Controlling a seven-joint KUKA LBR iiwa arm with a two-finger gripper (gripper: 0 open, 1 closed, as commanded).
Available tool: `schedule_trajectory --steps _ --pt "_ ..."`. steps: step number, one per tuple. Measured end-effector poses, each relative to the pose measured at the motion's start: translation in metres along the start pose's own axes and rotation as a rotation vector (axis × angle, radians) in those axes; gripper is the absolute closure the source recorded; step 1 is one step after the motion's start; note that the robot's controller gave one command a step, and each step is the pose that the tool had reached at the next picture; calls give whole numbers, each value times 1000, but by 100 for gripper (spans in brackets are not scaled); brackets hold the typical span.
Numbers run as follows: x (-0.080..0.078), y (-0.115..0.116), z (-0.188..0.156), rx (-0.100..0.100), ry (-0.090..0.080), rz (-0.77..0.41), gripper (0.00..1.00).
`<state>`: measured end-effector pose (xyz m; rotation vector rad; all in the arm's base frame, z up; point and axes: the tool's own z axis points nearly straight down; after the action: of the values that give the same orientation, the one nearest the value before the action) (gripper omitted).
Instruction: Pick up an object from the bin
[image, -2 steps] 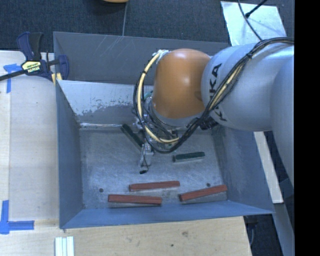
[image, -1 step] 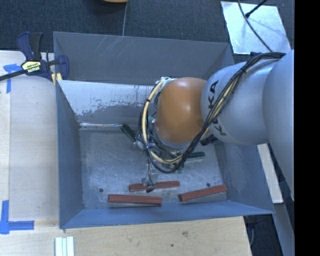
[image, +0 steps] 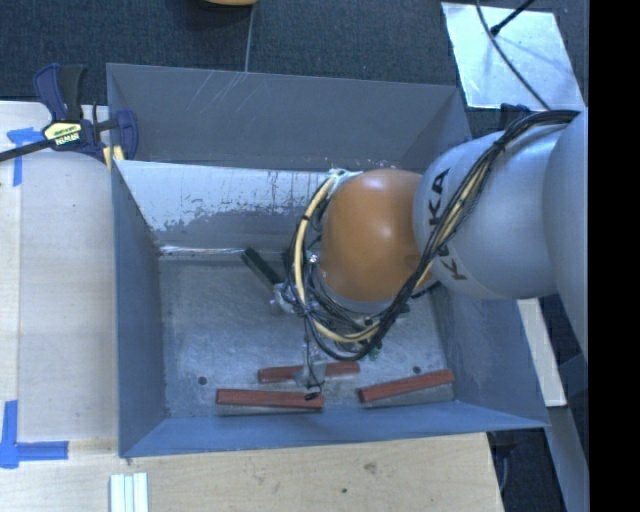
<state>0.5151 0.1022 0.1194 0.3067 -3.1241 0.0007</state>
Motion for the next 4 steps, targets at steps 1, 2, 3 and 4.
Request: schedule_trajectory --steps 1,2,3,4 --pt "-12 -20 -7 0 -7 -8 0" --pt "0 -24 46 1 -5 -95 0" --pt "-3 -32 49 -4 -13 43 100" --pt "-2 -33 47 -3 -12 52 100"
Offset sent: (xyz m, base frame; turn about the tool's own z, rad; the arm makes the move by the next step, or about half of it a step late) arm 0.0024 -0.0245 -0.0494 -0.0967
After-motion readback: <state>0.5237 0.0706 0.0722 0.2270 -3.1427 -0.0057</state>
